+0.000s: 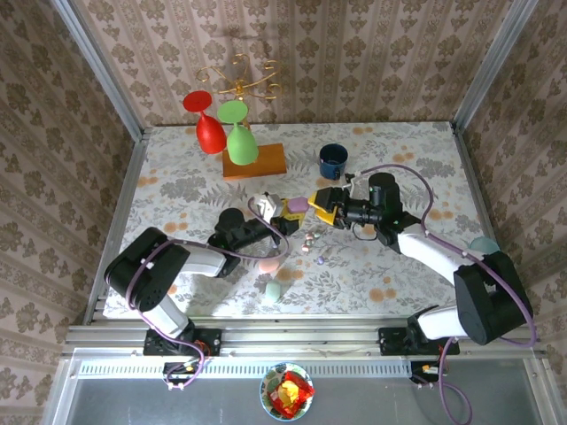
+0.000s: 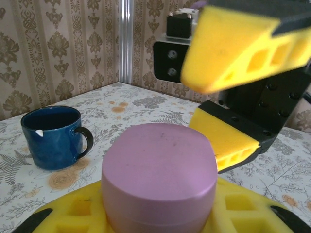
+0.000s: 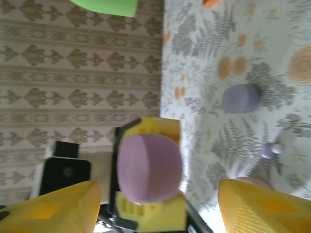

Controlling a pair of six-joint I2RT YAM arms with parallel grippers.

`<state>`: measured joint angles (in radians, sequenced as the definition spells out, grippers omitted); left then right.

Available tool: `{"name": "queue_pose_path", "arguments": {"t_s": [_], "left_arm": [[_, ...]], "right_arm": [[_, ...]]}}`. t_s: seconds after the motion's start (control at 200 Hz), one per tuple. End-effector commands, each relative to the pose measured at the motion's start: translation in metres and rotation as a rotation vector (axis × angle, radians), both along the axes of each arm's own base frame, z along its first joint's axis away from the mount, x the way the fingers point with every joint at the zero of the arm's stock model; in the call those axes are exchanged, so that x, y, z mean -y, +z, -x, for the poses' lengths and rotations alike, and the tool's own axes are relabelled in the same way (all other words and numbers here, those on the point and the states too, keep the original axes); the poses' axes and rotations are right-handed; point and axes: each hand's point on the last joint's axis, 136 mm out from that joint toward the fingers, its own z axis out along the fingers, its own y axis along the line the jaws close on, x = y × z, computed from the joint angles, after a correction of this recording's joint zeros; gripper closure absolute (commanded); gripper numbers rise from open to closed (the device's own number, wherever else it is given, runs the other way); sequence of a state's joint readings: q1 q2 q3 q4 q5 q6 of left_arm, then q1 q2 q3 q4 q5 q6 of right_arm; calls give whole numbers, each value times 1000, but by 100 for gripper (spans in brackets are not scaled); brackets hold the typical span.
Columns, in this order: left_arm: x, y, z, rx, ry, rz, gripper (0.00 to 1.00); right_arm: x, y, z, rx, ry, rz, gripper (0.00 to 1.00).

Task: Insert the wireless bluetooth earbuds into the charging case

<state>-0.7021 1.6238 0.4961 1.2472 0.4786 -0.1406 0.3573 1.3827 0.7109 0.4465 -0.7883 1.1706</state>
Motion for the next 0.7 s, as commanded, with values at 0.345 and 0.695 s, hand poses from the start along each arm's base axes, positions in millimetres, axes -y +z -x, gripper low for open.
{"name": "queue_pose_path", "arguments": {"t_s": [0.345,0.695], "left_arm": [[9,21,9,61,-23,46,71],[8,12,7,54,-6,25,66]], "right_arm": [[-22,18,-1,-15,80,-171,61],[-15,1,-12,-33,18,-139,85]]}}
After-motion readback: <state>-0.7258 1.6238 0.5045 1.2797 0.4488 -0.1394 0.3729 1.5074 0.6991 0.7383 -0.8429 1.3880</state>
